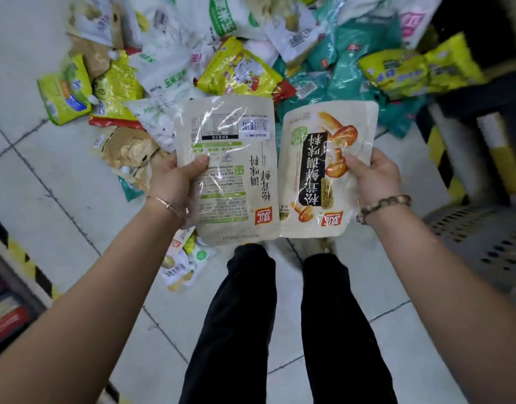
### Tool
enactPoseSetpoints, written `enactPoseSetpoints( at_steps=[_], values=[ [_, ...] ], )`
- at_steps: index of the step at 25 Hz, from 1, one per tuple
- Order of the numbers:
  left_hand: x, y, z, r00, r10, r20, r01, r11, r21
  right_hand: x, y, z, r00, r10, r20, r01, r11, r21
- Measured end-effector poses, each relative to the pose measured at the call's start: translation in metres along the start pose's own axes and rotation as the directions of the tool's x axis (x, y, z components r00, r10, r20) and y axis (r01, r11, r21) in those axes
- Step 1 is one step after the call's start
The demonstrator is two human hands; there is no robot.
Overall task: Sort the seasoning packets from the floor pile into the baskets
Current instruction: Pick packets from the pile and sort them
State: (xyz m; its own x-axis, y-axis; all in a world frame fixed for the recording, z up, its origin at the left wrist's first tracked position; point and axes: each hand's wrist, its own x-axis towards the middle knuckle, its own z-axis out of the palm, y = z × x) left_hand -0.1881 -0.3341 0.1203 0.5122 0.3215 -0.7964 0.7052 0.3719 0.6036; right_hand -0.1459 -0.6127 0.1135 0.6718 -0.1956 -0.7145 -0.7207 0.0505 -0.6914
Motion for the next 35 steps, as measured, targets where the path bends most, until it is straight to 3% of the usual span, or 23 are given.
enactPoseSetpoints(
  at_steps=[6,10,16,22,31,35],
  values=[
    [-0.061,-0.036,0.071,0.995,0.033,0.094,-0.035,0.999,0.02,-0.033,0.034,-0.108,0.996,-0.071,-0.047,0.08,0.969,0.232],
    [-0.115,-0.084,0.144,0.985,0.06,0.163,-0.085,0.985,0.153,-0.064,0.058,-0.207,0.985,-0.088,-0.147,0.125,0.956,0.265],
    [-0.211,-0.15,0.269,0.916,0.066,0.396,-0.18,0.95,0.256,-0.118,0.069,-0.367,0.945,-0.208,-0.253,0.286,0.9,0.33],
    [-0.285,-0.213,0.377,0.848,-0.022,0.529,-0.182,0.926,0.33,-0.17,0.11,-0.498,0.849,-0.102,-0.519,0.334,0.864,0.377],
    [-0.297,-0.247,0.508,0.79,0.11,0.604,-0.449,0.774,0.446,-0.156,0.156,-0.573,0.696,-0.02,-0.717,0.498,0.733,0.464],
    [-0.274,-0.262,0.533,0.737,0.165,0.656,-0.595,0.618,0.514,-0.131,0.174,-0.57,0.643,0.088,-0.76,0.392,0.815,0.426]
  ],
)
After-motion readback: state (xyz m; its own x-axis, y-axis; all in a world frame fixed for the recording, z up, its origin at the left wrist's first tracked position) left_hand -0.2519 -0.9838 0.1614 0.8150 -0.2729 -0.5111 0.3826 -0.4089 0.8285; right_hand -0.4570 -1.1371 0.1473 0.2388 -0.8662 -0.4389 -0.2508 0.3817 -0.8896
